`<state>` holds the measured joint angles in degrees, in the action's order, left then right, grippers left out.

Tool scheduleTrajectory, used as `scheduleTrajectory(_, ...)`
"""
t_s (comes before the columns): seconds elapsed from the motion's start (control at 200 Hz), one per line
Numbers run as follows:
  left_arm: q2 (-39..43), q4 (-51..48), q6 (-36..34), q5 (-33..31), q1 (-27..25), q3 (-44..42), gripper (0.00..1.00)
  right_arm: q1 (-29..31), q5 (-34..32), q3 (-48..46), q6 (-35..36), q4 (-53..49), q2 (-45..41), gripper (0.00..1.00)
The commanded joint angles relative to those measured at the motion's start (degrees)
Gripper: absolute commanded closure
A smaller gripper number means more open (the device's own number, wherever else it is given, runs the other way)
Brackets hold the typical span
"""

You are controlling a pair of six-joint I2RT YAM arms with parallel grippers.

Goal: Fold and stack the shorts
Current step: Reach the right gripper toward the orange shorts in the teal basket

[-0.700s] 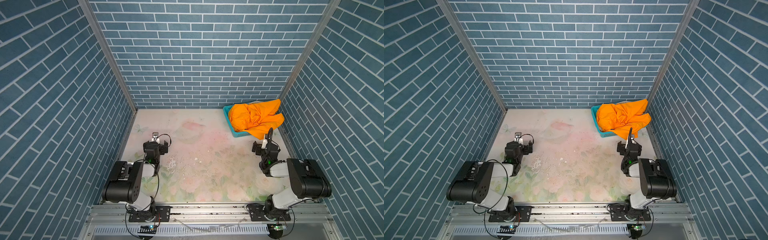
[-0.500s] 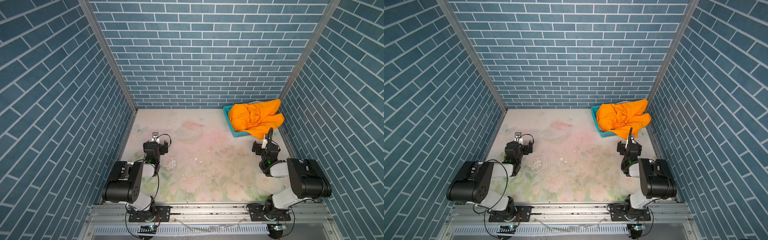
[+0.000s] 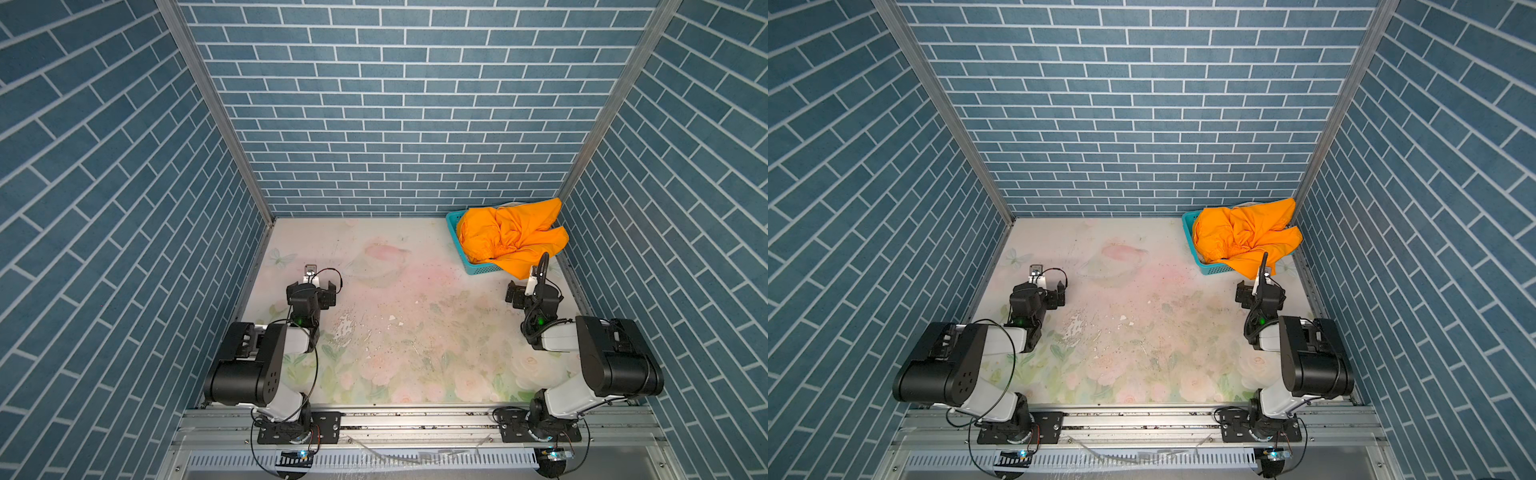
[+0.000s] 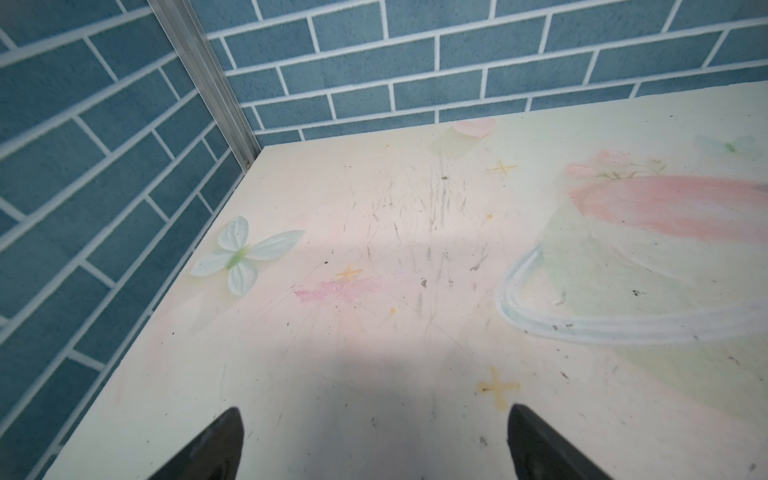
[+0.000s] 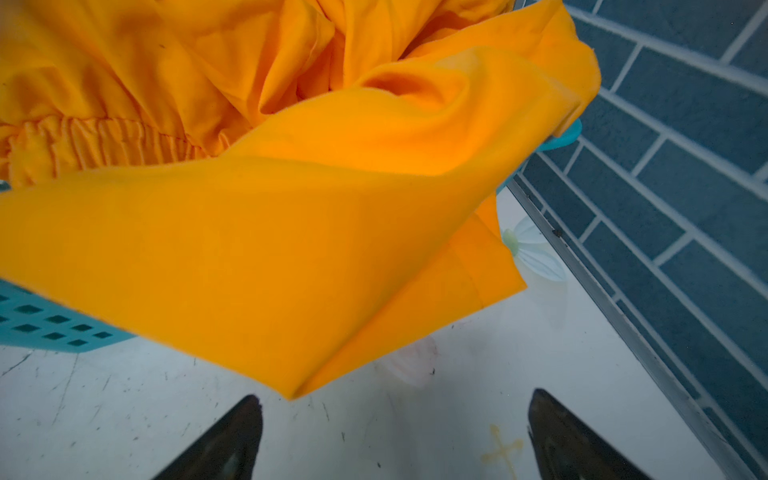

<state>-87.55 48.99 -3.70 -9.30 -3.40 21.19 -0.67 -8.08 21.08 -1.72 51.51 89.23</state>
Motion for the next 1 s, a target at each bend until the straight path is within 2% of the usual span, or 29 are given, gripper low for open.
scheduleTrajectory(0.0,0.0,1.0,0.0,0.2,0.2,0.7,0.0,-0.7,2.4,1.3,-1.6,-1.2,-0.8,0.01)
scheduleTrajectory(0.135,0.0,0.9,0.0,0.2,0.2,0.8,0.0,-0.8,2.6,1.2,-1.6,-1.2,-0.9,0.01)
scheduleTrajectory(0.255,0.0,1.0,0.0,0.2,0.2,0.7,0.0,-0.8,2.3,0.7,-1.5,-0.3,-1.2,0.08)
scheduleTrajectory(0.345,2.3,-1.6,-0.1,-0.4,0.1,1.3,0.0,-0.8,1.9,-0.1,-1.5,-2.8,-5.6,0.08)
scheduleTrajectory(0.42,7.9,-11.6,0.4,-1.9,-0.4,4.0,0.0,-0.7,2.6,-0.2,-1.3,-7.6,-11.3,0.1)
scheduleTrajectory(0.5,14.1,-25.2,4.3,-2.5,-0.5,8.2,0.0,-0.6,4.3,2.4,-3.5,-19.8,-19.0,0.11)
scheduleTrajectory(0.65,23.8,-40.3,12.0,1.4,-1.6,12.6,0.0,1.1,11.6,11.9,-4.3,-39.2,-26.2,0.15)
scheduleTrajectory(0.775,30.1,-51.2,16.2,4.5,-3.8,16.7,0.0,4.2,14.9,22.9,-0.9,-47.9,-22.8,0.14)
scheduleTrajectory(0.995,38.5,-66.9,20.5,10.7,-6.1,22.3,0.0,8.9,18.7,41.5,3.3,-53.8,-4.6,0.14)
